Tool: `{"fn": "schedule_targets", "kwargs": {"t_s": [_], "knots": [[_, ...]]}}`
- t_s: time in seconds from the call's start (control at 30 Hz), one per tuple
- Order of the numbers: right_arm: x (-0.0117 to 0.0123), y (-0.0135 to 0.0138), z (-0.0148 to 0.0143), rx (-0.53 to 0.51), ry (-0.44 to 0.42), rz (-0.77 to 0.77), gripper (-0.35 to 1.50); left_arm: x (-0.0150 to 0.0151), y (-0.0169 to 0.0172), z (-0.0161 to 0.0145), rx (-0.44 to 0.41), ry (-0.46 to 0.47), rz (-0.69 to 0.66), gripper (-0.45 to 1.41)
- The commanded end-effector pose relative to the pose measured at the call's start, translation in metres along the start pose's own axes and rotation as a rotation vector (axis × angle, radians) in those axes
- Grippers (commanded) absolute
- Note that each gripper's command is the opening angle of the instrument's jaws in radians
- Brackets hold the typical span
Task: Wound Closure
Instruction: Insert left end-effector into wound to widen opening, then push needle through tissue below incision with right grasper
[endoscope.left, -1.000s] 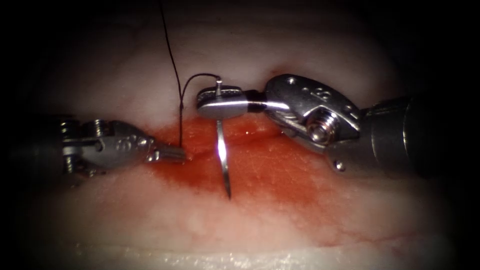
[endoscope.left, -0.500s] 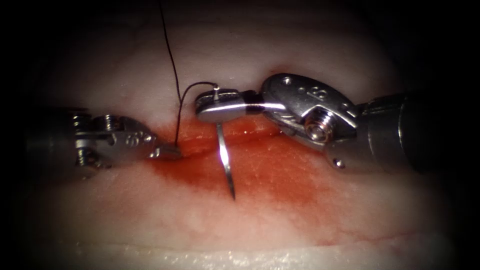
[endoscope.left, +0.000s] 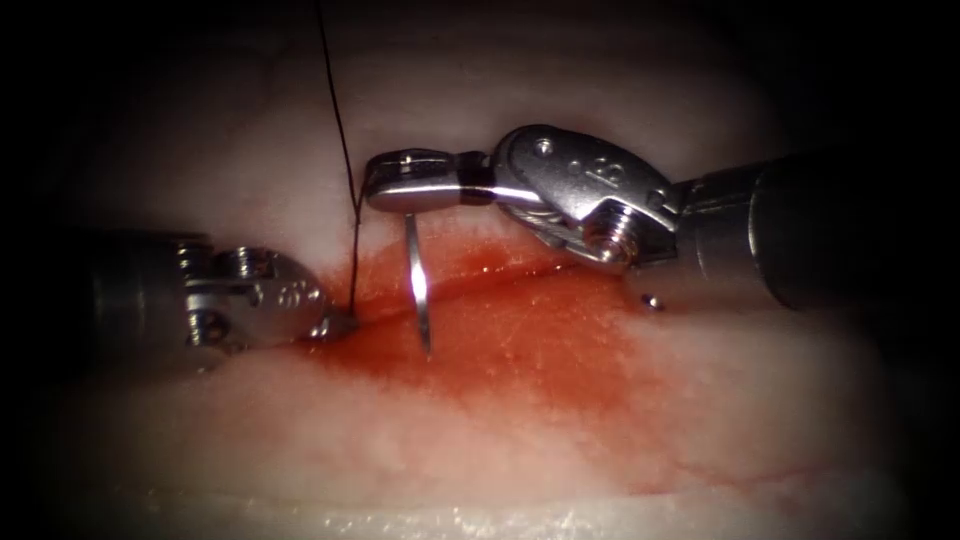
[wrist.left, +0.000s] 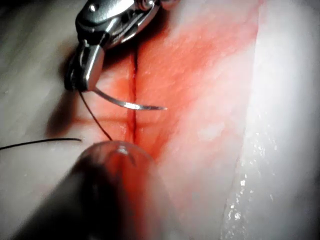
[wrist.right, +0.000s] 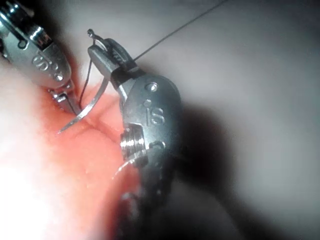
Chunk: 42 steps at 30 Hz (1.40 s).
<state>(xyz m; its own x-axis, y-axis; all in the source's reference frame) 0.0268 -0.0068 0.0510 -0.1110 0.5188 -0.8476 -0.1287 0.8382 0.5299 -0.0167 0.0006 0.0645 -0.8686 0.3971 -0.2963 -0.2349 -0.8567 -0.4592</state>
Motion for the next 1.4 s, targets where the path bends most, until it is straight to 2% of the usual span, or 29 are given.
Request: {"fn": "schedule_targets", "kwargs": {"t_s": [0.03, 0.23, 0.43, 0.63, 0.9, 1.4], "knots": [[-0.001, -0.0001, 0.0012, 0.009, 0.003, -0.022, -0.35, 0.0003, -0.0001, 0.0005, 0.002, -0.003, -0.003, -0.08], [-0.0026, -0.0004, 0.0025, 0.025, 0.018, -0.072, -0.35, -0.0001, 0.0, 0.0003, -0.003, -0.001, -0.028, 0.2], [-0.0023, 0.0002, 0.0033, 0.023, 0.022, -0.109, -0.35, -0.0004, 0.0, 0.0002, -0.005, -0.001, -0.042, 0.42], [-0.002, 0.0006, 0.0038, 0.01, 0.031, -0.172, -0.35, -0.0004, 0.0, 0.0002, -0.004, 0.002, -0.054, 0.34], [-0.0025, 0.0004, 0.0042, -0.003, 0.03, -0.255, -0.35, -0.0006, 0.0004, 0.0001, -0.003, 0.008, -0.053, 0.32], [-0.007, -0.0028, 0.0034, 0.043, 0.007, -0.368, -0.35, -0.0005, 0.0003, -0.0002, 0.001, 0.037, -0.067, 0.29]]}}
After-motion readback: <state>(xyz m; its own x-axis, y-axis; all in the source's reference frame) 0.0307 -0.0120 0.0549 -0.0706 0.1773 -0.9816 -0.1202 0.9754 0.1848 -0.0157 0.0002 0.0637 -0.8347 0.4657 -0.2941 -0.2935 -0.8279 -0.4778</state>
